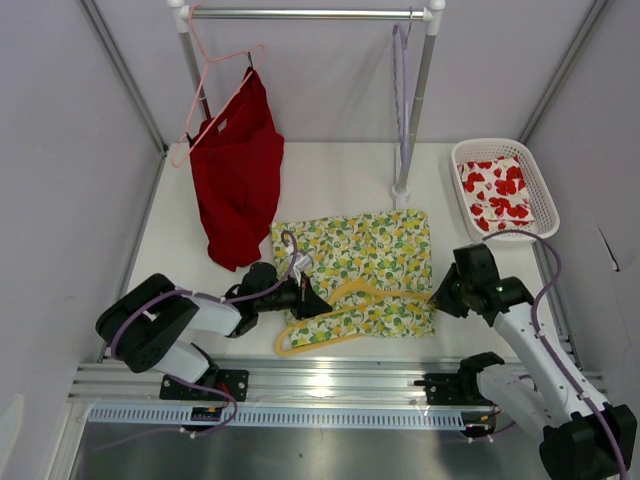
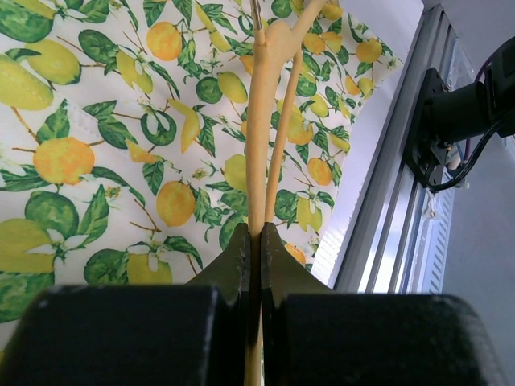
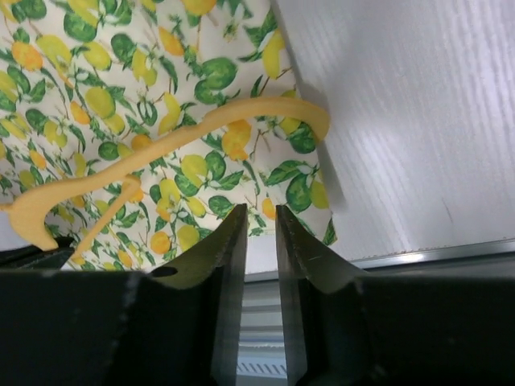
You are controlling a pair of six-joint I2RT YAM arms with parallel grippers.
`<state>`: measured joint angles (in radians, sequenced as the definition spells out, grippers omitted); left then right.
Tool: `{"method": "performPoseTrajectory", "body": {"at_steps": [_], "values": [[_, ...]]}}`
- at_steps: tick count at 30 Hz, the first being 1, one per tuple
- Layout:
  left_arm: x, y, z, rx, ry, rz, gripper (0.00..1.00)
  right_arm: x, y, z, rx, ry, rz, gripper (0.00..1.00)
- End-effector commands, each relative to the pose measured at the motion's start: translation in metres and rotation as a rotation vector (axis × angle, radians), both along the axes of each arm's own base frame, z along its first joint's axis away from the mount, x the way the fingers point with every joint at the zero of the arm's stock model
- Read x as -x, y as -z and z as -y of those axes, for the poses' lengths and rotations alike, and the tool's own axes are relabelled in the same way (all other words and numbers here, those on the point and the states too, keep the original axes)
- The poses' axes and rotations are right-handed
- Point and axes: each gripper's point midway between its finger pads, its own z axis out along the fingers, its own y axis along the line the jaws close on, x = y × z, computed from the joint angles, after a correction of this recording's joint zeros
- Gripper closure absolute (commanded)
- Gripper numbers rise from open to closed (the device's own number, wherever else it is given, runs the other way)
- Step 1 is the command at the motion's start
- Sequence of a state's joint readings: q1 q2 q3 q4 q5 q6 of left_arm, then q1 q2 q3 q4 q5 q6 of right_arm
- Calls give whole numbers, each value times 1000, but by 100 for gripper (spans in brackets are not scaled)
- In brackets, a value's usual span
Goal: Place the skirt on the hanger
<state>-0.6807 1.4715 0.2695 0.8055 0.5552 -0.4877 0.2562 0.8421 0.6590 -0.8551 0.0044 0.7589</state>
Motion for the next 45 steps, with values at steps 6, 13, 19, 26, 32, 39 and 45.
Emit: {"method": "performPoseTrajectory", "body": {"at_steps": [6,13,19,26,32,39,45], "values": [[-12,16,-6,-60,-40,24,100,4,-19,-80,11,-185,114,52],[-14,13,-7,-60,-47,35,100,50,4,-145,-151,-144,122,39],[-14,12,-6,-64,-36,41,100,53,22,-178,-239,-62,132,37],[-13,10,-6,-67,-27,49,100,50,35,-190,-272,47,158,34],[-13,10,-5,-66,-23,52,100,44,41,-181,-247,107,173,40],[-12,10,-5,-65,-19,50,100,43,46,-185,-242,116,167,43],[-12,10,-5,-63,-15,49,100,42,49,-181,-227,138,172,44]]}}
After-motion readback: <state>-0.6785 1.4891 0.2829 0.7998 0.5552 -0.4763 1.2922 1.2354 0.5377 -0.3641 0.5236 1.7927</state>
